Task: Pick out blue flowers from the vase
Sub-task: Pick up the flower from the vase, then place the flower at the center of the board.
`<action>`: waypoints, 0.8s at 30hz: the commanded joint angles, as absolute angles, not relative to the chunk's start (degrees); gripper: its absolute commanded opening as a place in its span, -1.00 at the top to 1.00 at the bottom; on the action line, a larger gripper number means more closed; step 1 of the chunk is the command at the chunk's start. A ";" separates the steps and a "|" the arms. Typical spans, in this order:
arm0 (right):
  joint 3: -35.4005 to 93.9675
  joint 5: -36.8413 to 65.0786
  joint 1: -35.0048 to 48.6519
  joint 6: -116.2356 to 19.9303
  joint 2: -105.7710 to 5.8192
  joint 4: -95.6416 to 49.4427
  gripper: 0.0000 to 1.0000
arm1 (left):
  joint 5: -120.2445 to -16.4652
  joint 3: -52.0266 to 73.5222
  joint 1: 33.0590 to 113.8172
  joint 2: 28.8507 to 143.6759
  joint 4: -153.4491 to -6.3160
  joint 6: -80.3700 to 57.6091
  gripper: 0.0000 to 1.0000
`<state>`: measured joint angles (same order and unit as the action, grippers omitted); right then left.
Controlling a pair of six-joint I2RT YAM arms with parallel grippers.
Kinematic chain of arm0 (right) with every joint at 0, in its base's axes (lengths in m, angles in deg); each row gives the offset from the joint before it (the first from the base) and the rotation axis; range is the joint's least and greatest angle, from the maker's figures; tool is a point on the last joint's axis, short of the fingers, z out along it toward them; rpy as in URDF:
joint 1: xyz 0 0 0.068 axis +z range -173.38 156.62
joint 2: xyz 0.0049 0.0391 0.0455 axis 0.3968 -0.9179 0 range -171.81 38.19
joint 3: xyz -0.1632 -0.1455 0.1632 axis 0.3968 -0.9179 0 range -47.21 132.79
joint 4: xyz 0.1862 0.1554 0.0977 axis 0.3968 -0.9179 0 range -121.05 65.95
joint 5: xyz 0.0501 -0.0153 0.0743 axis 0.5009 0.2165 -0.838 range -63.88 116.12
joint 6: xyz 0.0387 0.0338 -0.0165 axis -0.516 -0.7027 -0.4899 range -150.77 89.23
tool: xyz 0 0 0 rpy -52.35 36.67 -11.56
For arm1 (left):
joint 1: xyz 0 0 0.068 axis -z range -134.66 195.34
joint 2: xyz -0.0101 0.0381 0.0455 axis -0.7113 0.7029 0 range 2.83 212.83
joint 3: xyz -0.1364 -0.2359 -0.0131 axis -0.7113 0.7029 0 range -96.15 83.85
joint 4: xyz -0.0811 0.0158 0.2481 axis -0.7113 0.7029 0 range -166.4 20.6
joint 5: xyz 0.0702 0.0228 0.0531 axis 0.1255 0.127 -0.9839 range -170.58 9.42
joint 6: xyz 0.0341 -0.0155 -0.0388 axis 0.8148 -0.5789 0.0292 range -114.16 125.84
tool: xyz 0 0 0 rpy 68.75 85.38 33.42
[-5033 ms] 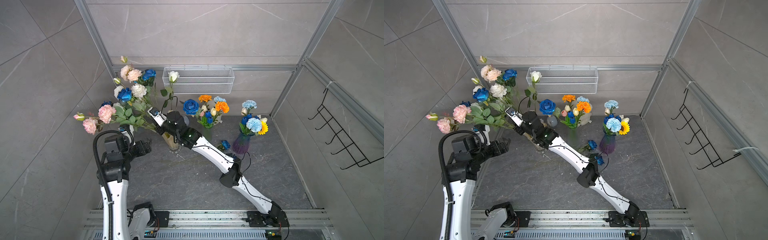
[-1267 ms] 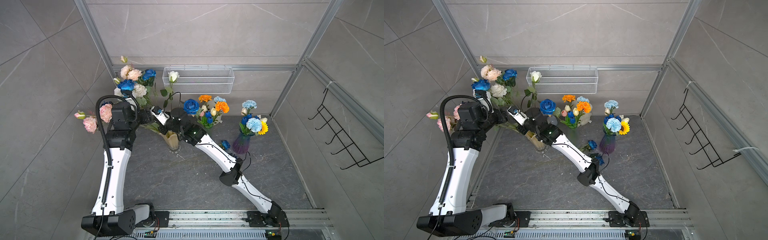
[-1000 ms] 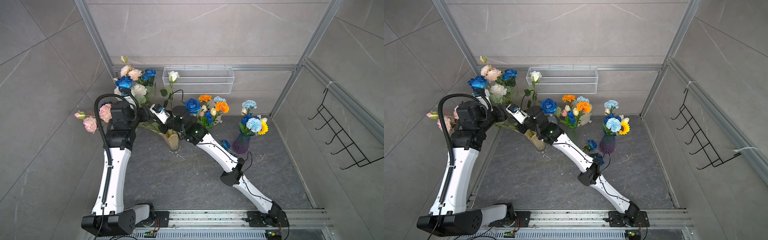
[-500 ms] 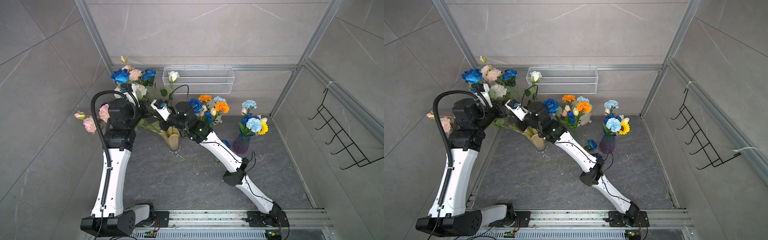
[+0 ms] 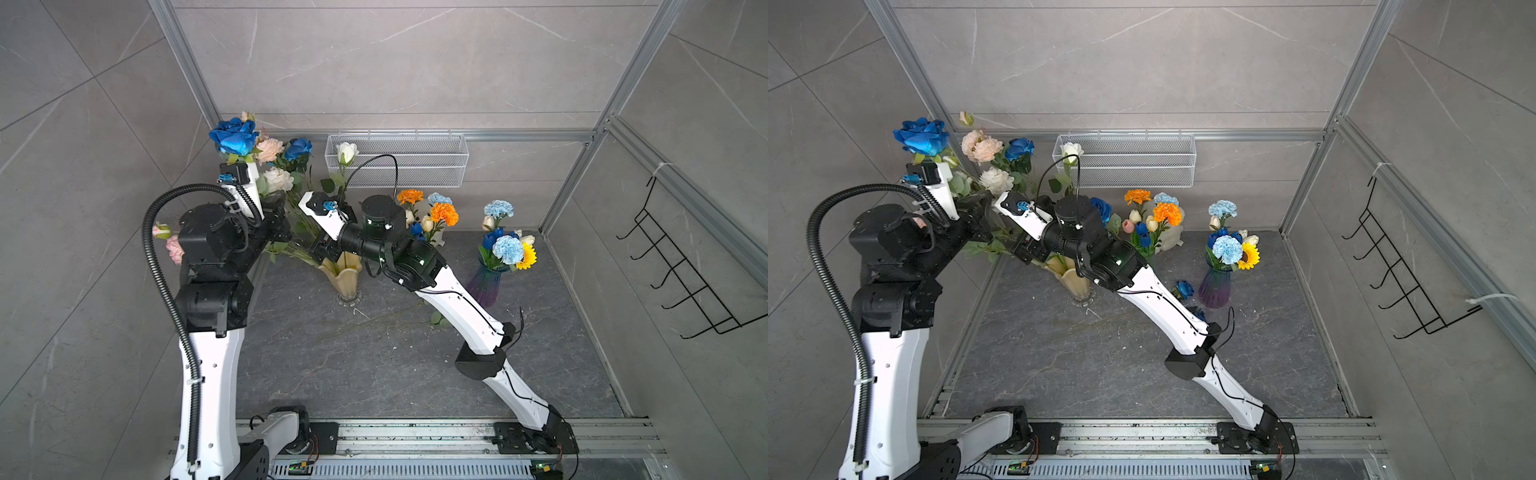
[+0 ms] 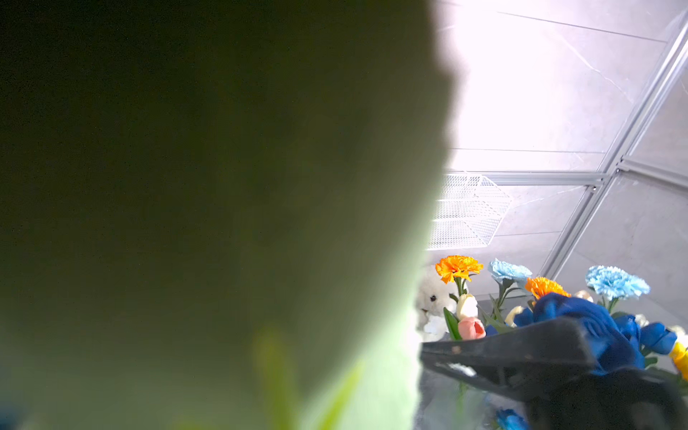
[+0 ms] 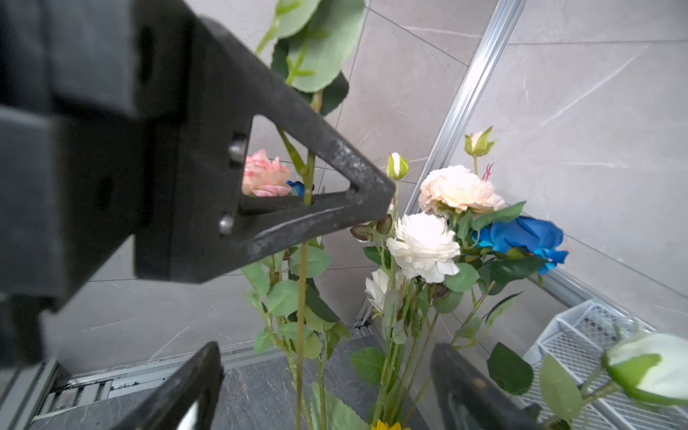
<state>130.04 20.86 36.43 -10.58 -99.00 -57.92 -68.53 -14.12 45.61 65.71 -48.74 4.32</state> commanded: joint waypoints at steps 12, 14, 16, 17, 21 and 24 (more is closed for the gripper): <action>90.57 54.38 37.78 -5.88 -53.62 -46.45 -0.99 | -66.30 -22.80 45.34 56.94 -31.86 23.68 1.00; 91.83 56.95 36.85 -6.32 -51.76 -50.12 -1.00 | -61.15 -19.68 45.34 56.75 -32.01 23.33 1.00; 94.33 59.62 36.26 -5.73 -51.71 -53.71 -1.00 | -58.94 -16.09 45.38 56.63 -31.85 23.59 1.00; 95.37 60.67 36.13 -5.55 -51.92 -55.51 -1.00 | -58.83 -14.00 45.43 56.38 -31.57 24.28 1.00; 95.86 62.14 36.04 -6.64 -51.78 -58.68 -1.00 | -62.55 -6.73 49.04 54.35 -31.64 28.43 1.00; 94.74 63.39 35.82 -7.08 -51.46 -58.49 -1.00 | -70.12 -3.95 57.28 53.97 -31.67 30.81 1.00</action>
<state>95.99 60.12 36.15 -6.71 -50.23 -55.32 -64.95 -4.53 51.60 55.41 -31.19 26.26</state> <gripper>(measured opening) 0.993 0.056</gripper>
